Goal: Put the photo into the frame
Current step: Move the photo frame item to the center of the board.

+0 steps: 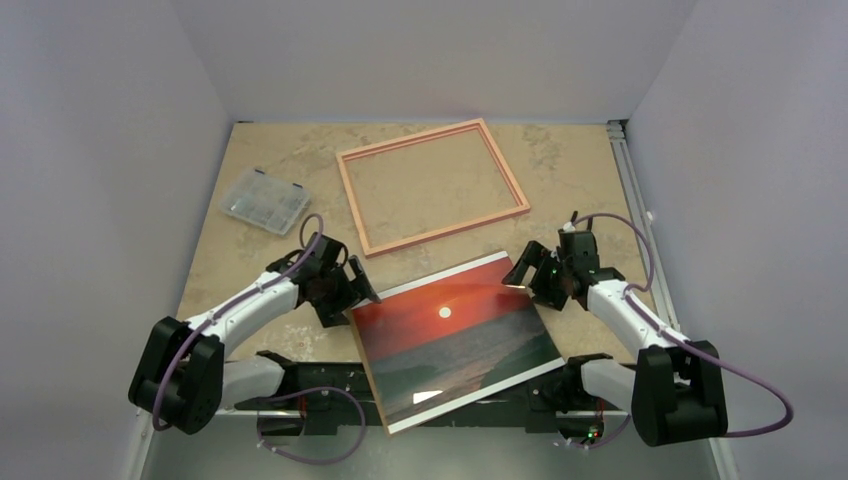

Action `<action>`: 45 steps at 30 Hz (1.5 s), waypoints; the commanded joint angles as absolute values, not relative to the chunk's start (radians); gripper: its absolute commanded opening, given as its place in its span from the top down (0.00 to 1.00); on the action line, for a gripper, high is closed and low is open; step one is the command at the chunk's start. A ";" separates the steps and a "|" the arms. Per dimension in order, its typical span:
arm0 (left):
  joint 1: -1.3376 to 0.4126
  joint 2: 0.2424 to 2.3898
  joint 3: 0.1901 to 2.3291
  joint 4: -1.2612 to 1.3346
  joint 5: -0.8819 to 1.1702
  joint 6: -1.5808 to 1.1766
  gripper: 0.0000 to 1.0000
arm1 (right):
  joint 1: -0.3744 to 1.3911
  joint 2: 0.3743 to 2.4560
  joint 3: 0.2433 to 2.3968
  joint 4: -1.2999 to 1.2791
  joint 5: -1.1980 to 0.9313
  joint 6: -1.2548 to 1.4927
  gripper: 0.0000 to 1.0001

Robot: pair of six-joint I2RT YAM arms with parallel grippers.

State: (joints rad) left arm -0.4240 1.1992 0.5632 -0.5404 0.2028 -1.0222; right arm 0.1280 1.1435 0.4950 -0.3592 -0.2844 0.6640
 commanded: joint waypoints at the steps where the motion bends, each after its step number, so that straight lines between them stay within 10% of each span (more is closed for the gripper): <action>1: -0.424 1.267 0.576 -0.311 0.213 -1.044 0.12 | 0.152 1.226 0.420 -0.397 -0.401 0.706 0.09; 34: -0.193 1.583 1.021 -0.556 0.326 -0.702 0.13 | 0.433 1.387 0.498 -0.226 -0.429 0.852 0.08; 45: -0.239 1.329 0.939 -0.756 0.089 -0.654 0.09 | 0.440 1.297 0.640 -0.489 -0.157 0.686 0.07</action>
